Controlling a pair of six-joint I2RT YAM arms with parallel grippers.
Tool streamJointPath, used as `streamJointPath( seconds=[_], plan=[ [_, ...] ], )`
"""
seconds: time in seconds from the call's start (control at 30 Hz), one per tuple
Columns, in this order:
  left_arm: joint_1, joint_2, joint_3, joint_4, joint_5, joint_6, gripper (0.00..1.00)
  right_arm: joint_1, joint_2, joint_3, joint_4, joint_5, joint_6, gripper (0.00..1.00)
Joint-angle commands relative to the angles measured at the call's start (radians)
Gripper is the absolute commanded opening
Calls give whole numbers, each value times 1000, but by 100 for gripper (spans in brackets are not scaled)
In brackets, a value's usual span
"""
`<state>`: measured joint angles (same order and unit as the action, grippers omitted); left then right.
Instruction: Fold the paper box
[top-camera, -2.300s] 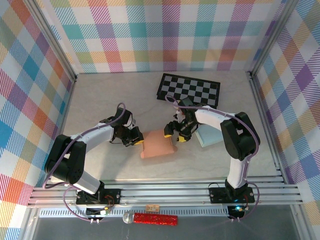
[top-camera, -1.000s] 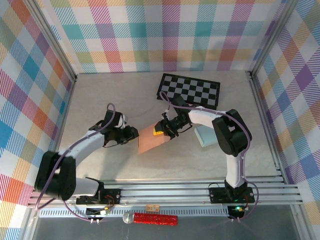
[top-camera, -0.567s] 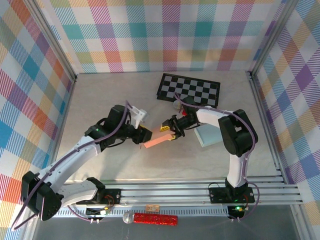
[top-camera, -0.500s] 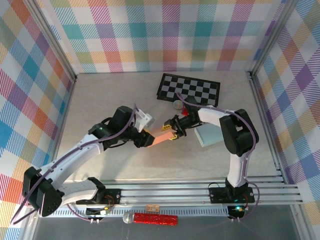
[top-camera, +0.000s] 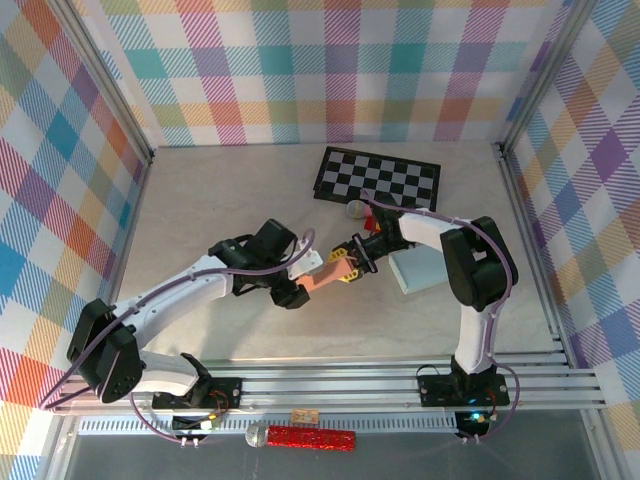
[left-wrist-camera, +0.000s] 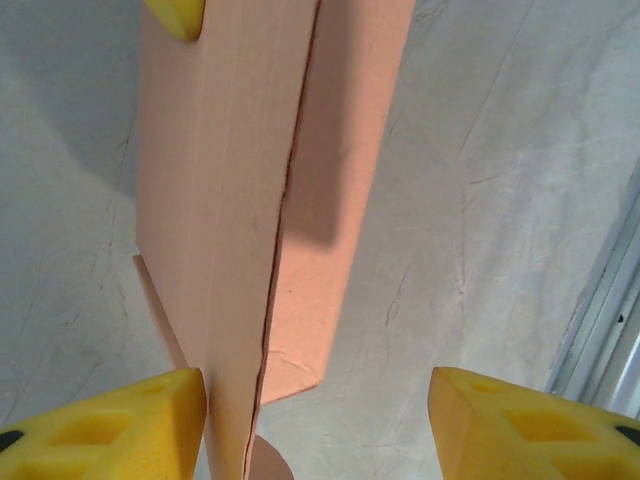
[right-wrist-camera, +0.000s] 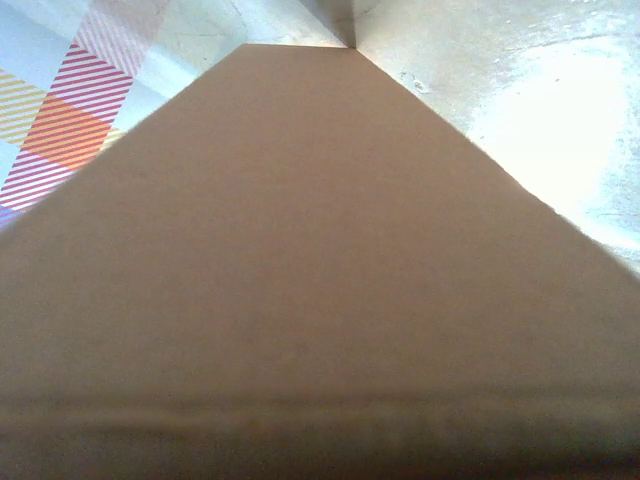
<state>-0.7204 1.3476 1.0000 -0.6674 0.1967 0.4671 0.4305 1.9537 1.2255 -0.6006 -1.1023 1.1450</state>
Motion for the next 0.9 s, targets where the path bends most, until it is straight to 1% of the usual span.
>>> streamJointPath(
  seconds=[0.0, 0.1, 0.27, 0.4, 0.53, 0.63, 0.77, 0.87],
  plan=[
    [-19, 21, 12, 40, -45, 31, 61, 1, 24, 3, -42, -4, 30, 43],
    [-32, 47, 5, 67, -79, 31, 66, 1, 24, 0, -40, -10, 32, 43],
    [-51, 86, -1, 104, -100, 33, 66, 1, 25, -20, -13, -19, 70, 43],
    [-64, 121, -2, 131, -150, 29, 66, 2, 24, -29, 1, -30, 102, 44],
    [-63, 155, 4, 157, -152, 19, 65, 1, 23, -40, -13, -21, 106, 49],
    [-63, 179, 16, 164, -161, 10, 64, -2, 25, -49, -42, 4, 90, 52],
    [-63, 210, 26, 164, -152, 9, 61, -7, 9, -62, -31, 35, 107, 59],
    [-62, 222, 34, 163, -148, 2, 60, -16, -9, -34, -76, 76, 84, 65]
  ],
)
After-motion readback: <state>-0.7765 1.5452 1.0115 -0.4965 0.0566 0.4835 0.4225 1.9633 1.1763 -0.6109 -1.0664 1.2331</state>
